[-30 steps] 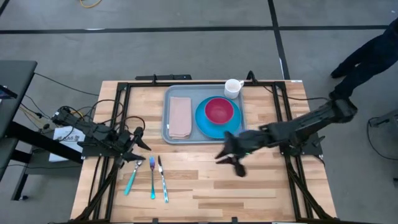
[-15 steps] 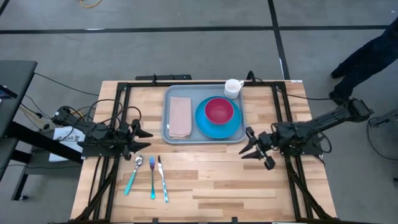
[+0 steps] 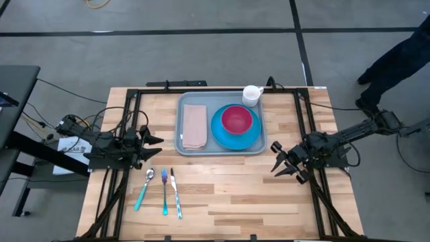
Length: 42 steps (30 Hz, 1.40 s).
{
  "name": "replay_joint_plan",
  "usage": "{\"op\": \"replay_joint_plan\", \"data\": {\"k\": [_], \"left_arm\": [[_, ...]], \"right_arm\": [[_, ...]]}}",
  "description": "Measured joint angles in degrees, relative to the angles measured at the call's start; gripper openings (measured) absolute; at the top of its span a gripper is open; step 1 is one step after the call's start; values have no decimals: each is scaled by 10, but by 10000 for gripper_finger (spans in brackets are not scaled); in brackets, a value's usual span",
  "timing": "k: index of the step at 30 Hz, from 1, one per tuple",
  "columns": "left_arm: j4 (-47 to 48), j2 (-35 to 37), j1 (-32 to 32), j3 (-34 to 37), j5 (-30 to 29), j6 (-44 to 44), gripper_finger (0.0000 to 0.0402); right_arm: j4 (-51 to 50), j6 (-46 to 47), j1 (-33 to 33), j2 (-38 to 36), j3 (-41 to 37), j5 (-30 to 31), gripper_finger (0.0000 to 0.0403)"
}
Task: Set up tray
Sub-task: Put the fork on the napkin on the serving tray
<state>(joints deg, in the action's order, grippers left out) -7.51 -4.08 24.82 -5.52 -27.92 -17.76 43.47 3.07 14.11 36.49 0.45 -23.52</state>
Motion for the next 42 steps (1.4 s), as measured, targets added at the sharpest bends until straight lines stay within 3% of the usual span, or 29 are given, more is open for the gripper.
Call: {"op": "replay_joint_plan", "data": {"k": [6, 11, 18, 27, 36, 42], "left_arm": [[0, 0, 0, 0, -22, -5, 206], [0, 0, 0, 0, -45, -10, 206], [19, 0, 0, 0, -59, -46, 206], [42, 0, 0, 0, -90, -56, 206], [84, 0, 0, 0, -88, -88, 206], [67, -1, 0, -13, -55, -69, 206]], "right_arm": [[-178, 20, -58, -82, 0, -18, 82], [-248, 1, -113, -157, 0, -8, 82], [-354, 3, -170, -247, 0, 55, 82], [-428, 14, -168, -295, 0, 234, 82], [-428, 10, -165, -294, -1, 239, 82], [-428, 10, -165, -294, -1, 238, 82]]}}
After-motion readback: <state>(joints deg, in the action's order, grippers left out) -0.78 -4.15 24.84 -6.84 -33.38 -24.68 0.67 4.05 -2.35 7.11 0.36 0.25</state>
